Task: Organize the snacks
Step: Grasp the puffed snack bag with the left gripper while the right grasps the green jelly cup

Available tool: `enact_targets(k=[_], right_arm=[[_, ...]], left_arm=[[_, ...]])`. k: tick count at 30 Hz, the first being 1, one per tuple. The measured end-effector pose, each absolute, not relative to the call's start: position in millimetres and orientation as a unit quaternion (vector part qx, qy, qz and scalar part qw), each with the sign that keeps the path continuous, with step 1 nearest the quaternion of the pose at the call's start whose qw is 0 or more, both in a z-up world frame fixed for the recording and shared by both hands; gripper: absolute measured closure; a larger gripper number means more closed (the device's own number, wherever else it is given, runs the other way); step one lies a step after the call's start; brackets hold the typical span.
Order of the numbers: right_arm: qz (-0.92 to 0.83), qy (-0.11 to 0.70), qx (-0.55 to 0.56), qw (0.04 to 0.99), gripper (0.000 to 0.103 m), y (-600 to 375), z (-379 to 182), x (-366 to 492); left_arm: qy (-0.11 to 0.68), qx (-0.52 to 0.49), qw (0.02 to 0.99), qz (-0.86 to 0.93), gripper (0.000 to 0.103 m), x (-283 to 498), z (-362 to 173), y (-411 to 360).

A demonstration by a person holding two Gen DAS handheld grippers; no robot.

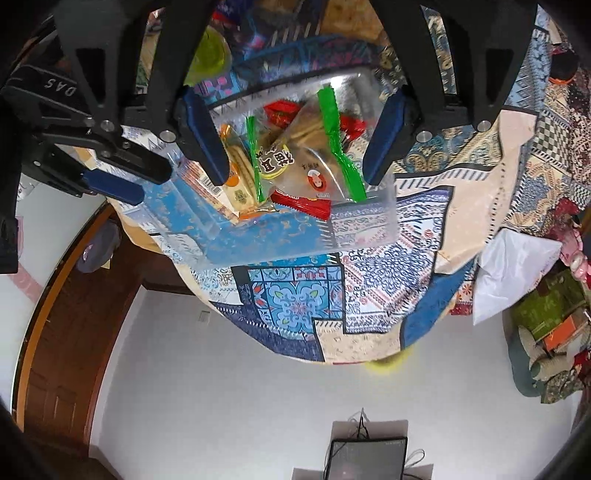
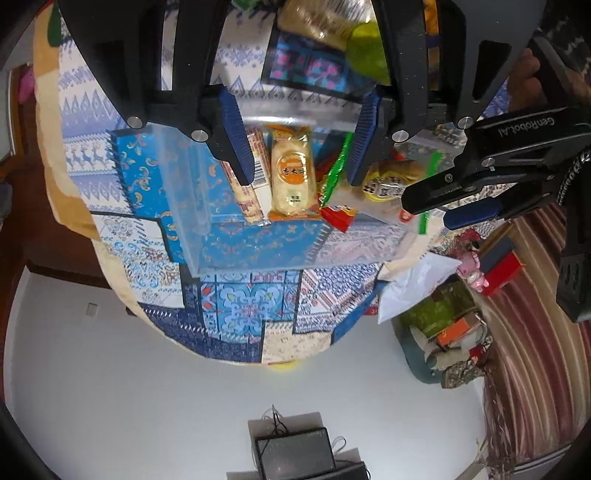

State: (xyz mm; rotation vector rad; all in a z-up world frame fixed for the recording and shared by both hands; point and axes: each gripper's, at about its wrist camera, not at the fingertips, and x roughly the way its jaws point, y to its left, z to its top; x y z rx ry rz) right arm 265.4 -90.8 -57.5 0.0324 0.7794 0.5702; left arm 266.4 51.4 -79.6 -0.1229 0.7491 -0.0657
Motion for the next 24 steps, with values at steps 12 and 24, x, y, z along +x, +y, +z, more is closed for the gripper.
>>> enact_targets(k=[12, 24], right_arm=[[0.286, 0.355, 0.006, 0.89, 0.044, -88, -38, 210], [0.283, 0.414, 0.01, 0.865, 0.041, -69, -91, 200]], left_arm=[[0.374, -0.055, 0.926, -0.011, 0.027, 201, -72, 77], [0.428, -0.06, 0.902, 0.01, 0.027, 166, -122, 104]])
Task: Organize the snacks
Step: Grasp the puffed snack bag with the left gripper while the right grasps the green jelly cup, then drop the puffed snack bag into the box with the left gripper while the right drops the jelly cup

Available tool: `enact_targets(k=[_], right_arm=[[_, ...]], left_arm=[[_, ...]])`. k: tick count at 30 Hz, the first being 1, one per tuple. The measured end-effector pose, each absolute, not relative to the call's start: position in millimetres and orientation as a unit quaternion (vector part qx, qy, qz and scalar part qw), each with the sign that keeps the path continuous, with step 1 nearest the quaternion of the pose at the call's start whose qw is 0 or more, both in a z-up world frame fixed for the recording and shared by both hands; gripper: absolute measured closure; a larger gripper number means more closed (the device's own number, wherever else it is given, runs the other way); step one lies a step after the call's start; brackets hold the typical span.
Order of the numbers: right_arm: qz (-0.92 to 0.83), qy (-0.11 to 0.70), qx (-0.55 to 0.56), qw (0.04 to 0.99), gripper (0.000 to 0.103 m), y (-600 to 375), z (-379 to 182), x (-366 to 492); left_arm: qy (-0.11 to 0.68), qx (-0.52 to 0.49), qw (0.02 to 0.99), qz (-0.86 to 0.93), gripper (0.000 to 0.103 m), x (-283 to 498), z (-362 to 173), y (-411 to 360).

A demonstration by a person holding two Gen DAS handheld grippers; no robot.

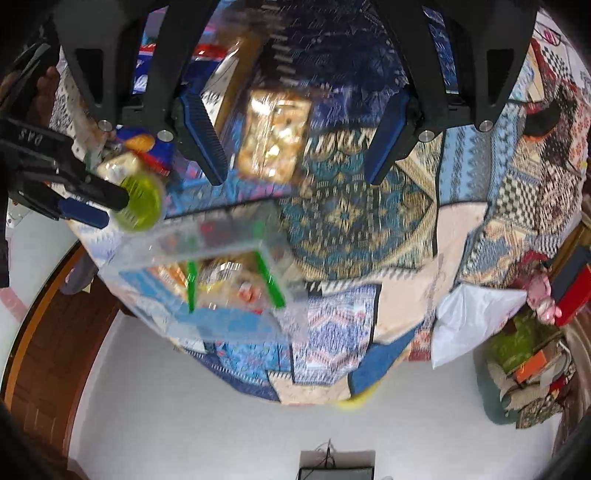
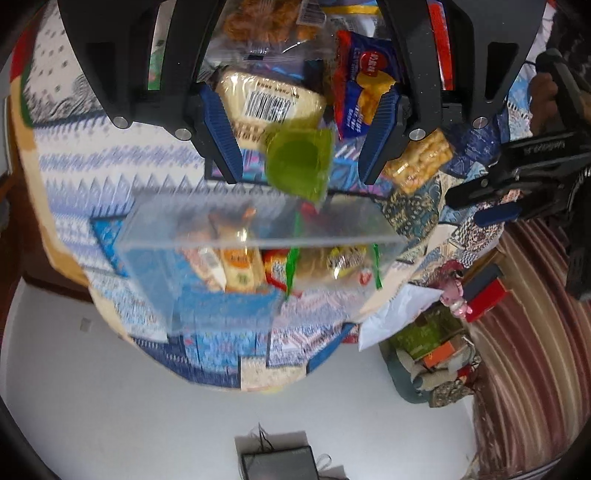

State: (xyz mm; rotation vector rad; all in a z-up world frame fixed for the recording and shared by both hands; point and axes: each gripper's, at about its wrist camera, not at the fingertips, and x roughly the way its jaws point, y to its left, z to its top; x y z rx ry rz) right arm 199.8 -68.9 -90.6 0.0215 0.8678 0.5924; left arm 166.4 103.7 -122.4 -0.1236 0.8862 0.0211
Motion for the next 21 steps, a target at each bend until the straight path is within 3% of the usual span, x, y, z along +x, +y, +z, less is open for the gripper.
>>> enact_targets(k=[6, 8, 10, 19, 21], right_arm=[[0.288, 0.425, 0.014, 0.858, 0.042, -65, -103, 196], [0.289, 0.424, 0.014, 0.858, 0.057, -65, -104, 195], [0.288, 0.425, 0.016, 0.858, 0.064, -67, -105, 195], [0.29, 0.416, 0.024, 0.861, 0.065, -71, -103, 187], [0.292, 0.416, 0.026, 0.861, 0.066, -72, -101, 186]], left_arm=[[0.451, -0.078, 0.889, 0.003, 0.027, 163, -150, 103], [0.455, -0.079, 0.887, 0.001, 0.027, 164, -155, 101], [0.457, -0.077, 0.886, -0.001, 0.027, 165, -159, 98], [0.475, -0.08, 0.876, 0.001, 0.028, 179, -180, 95], [0.482, -0.095, 0.871, -0.005, 0.038, 182, -186, 97]])
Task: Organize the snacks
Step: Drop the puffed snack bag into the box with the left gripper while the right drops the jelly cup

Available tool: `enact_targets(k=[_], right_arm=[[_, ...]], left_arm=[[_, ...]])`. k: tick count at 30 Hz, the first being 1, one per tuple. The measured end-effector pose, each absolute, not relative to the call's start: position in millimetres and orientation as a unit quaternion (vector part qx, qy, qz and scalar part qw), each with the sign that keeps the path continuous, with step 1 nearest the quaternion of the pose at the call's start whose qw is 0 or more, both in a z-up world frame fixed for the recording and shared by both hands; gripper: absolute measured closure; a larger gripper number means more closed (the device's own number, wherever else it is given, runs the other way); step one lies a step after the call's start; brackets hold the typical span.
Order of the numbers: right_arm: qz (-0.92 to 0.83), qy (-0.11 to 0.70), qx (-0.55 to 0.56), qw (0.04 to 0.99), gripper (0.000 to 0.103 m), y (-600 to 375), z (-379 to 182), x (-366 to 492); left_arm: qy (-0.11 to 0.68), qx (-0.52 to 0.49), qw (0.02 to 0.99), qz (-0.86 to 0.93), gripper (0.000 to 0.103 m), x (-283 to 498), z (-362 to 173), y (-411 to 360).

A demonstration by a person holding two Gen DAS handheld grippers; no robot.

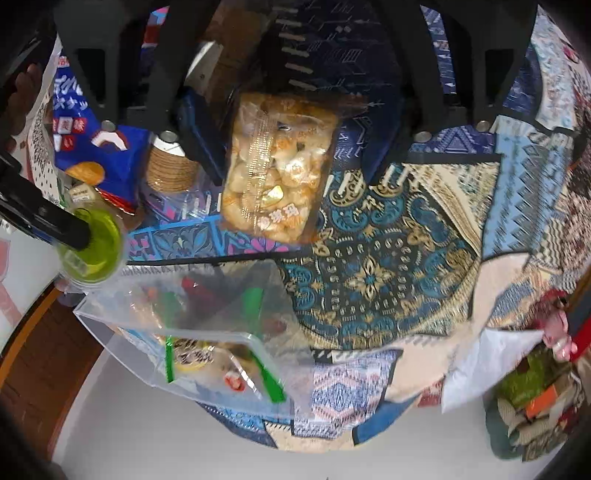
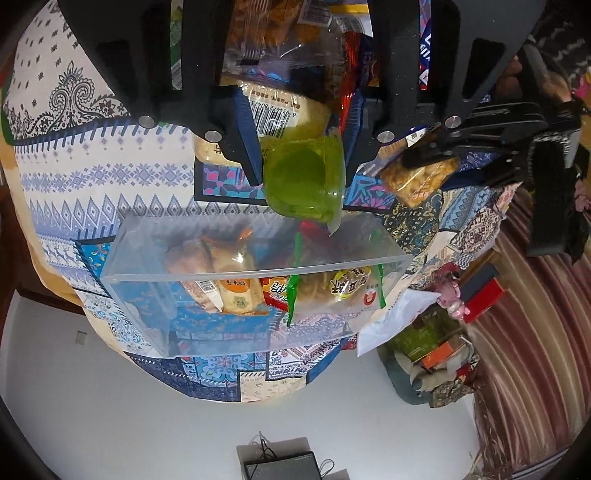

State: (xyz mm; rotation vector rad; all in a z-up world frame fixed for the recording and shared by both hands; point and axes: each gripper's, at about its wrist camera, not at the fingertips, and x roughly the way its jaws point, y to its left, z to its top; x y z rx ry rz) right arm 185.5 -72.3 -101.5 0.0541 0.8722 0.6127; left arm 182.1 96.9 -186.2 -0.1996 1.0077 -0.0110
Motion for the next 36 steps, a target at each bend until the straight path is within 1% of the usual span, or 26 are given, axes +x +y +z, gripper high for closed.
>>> enact_targets(k=[1, 2, 3, 4, 11, 22, 30, 36], right_arm=[[0.293, 0.416, 0.026, 0.861, 0.066, -73, -101, 186], [0.293, 0.416, 0.026, 0.861, 0.066, -74, -101, 185], [0.293, 0.416, 0.026, 0.861, 0.066, -74, -101, 185], [0.292, 0.415, 0.026, 0.861, 0.066, -75, -101, 184], [0.292, 0.41, 0.036, 0.863, 0.066, -78, -94, 183], [0.285, 0.371, 0.044, 0.883, 0.066, -93, -58, 186], [0.268, 0.339, 0.048, 0.9, 0.066, -107, -36, 202], [0.257, 0.332, 0.068, 0.905, 0.066, -119, -34, 221]], left_arm=[[0.483, -0.099, 0.87, -0.006, 0.04, 183, -188, 98], [0.479, -0.097, 0.872, -0.002, 0.046, 183, -187, 98], [0.476, -0.094, 0.874, -0.001, 0.056, 182, -187, 97], [0.474, -0.091, 0.876, 0.0, 0.058, 181, -185, 96], [0.464, -0.085, 0.882, 0.001, 0.059, 173, -171, 96], [0.396, -0.083, 0.914, -0.016, 0.059, 166, -96, 88], [0.366, -0.073, 0.926, -0.05, 0.059, 190, -61, 61], [0.362, -0.077, 0.926, -0.071, 0.059, 223, -56, 37]])
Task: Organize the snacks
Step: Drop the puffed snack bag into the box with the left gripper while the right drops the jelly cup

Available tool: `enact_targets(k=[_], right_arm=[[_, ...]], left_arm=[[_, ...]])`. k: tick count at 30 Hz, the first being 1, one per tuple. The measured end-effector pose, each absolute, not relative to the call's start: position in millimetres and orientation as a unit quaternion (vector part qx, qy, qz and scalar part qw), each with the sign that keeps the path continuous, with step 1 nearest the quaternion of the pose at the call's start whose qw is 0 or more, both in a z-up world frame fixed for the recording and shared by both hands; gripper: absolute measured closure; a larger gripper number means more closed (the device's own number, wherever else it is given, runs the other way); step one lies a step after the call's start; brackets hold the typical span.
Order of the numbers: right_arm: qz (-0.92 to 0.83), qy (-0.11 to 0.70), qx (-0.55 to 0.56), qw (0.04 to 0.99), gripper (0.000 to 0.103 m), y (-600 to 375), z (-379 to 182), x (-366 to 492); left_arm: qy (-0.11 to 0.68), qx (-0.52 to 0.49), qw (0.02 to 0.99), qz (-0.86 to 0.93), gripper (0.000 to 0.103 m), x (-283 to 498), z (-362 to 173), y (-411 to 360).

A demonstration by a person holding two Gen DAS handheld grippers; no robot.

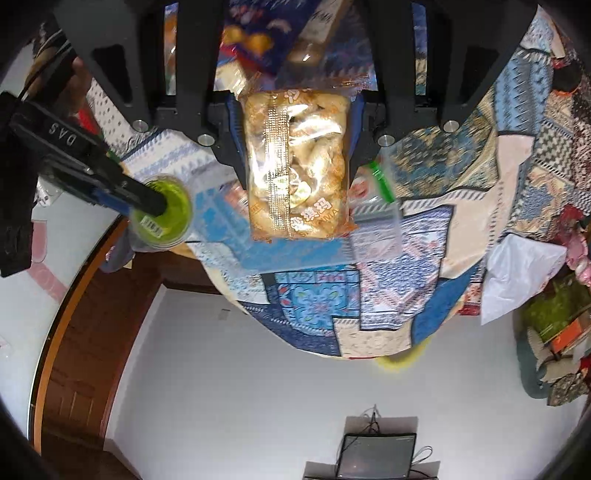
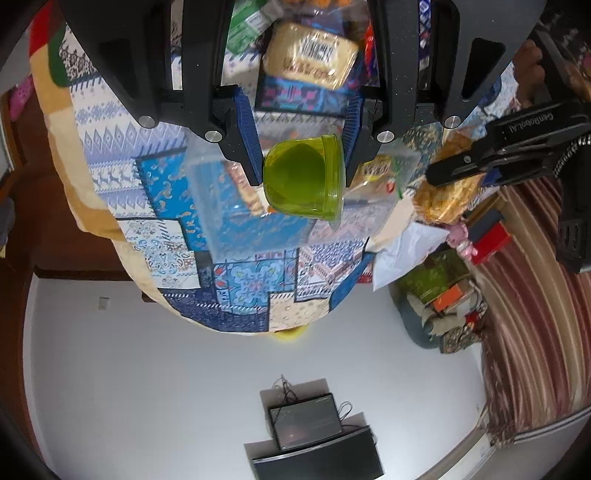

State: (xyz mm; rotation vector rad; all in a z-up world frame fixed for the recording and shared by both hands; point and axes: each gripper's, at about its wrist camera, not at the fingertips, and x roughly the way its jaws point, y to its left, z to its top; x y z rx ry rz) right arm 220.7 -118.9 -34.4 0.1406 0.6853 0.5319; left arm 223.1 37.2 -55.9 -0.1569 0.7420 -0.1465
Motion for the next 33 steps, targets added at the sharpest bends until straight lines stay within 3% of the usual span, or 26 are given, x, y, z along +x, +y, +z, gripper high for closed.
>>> enact_targets(k=[17, 21, 28, 33], right_arm=[[0.232, 0.37, 0.071, 0.897, 0.066, -124, -79, 283], [0.23, 0.378, 0.069, 0.894, 0.063, -126, -83, 283], [0.234, 0.363, 0.065, 0.9, 0.063, -134, -61, 267], [0.235, 0.35, 0.049, 0.905, 0.063, -138, -44, 240]], left_arm=[[0.403, -0.084, 0.908, -0.078, 0.059, 320, -102, 4], [0.393, -0.076, 0.913, -0.081, 0.052, 316, -98, 2], [0.381, -0.052, 0.92, -0.08, 0.052, 287, -78, 2], [0.373, -0.035, 0.925, -0.065, 0.042, 253, -68, 9]])
